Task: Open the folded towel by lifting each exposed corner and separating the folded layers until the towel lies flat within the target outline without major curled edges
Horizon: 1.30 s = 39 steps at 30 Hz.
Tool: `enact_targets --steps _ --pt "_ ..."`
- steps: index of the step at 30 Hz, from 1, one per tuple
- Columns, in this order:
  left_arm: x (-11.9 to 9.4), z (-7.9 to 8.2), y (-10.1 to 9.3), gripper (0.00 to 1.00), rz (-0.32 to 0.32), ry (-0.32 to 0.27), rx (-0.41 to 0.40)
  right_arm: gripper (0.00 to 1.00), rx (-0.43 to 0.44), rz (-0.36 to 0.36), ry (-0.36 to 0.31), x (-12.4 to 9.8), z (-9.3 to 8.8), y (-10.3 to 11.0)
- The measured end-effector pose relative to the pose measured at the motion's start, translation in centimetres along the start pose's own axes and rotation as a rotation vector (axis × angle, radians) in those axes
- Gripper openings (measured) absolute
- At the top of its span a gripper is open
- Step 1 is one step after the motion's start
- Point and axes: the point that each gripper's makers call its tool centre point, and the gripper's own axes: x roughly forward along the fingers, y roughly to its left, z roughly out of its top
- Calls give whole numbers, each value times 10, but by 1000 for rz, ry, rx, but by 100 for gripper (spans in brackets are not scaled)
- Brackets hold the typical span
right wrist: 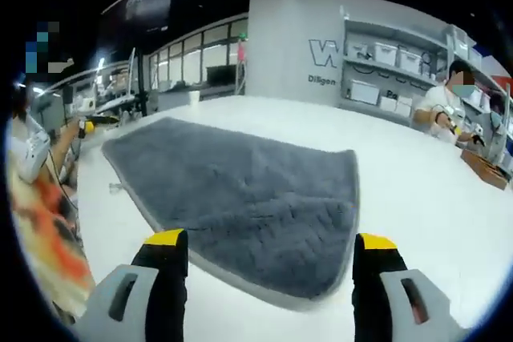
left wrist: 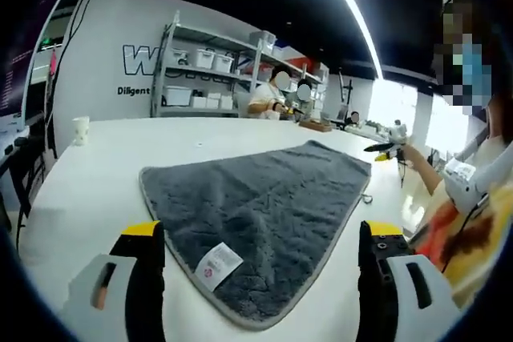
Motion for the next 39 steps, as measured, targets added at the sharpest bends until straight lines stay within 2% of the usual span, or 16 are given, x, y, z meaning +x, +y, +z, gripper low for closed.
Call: enact_targets --steps 1,4,7,10,14,19,25,27,28,31,33,39 --pt "0 0 0 100 -1 2 2 76 15 -30 18 -4 -6 -7" --pt "1 0 -2 100 0 5 7 61 49 -58 39 -9 -15 -14" --pt "1 0 -3 100 2 4 9 44 142 -89 85 -14 -32 -22" --pt "2 0 -7 100 6 9 9 32 167 -104 88 -14 -38 -28" --pt "3 4 -15 100 -4 4 20 20 209 -136 88 -13 -40 -34" --pt "2 7 -19 100 -7 5 40 16 246 -150 106 -7 -44 -37" --pt "3 2 -21 100 -16 27 53 4 241 -163 138 -1 -50 -39" --pt "3 1 -19 100 -13 34 54 2 206 -173 167 -2 -55 -40" --pt "3 0 -18 100 -11 34 52 1 170 -164 160 -1 -52 -40" --pt "1 1 -15 100 -7 30 45 0 152 -161 188 -4 -55 -37" --pt "1 2 -13 100 -3 29 43 0 98 -154 201 -6 -55 -37" --pt "-1 0 -14 100 2 39 44 0 84 -159 211 -8 -55 -40"
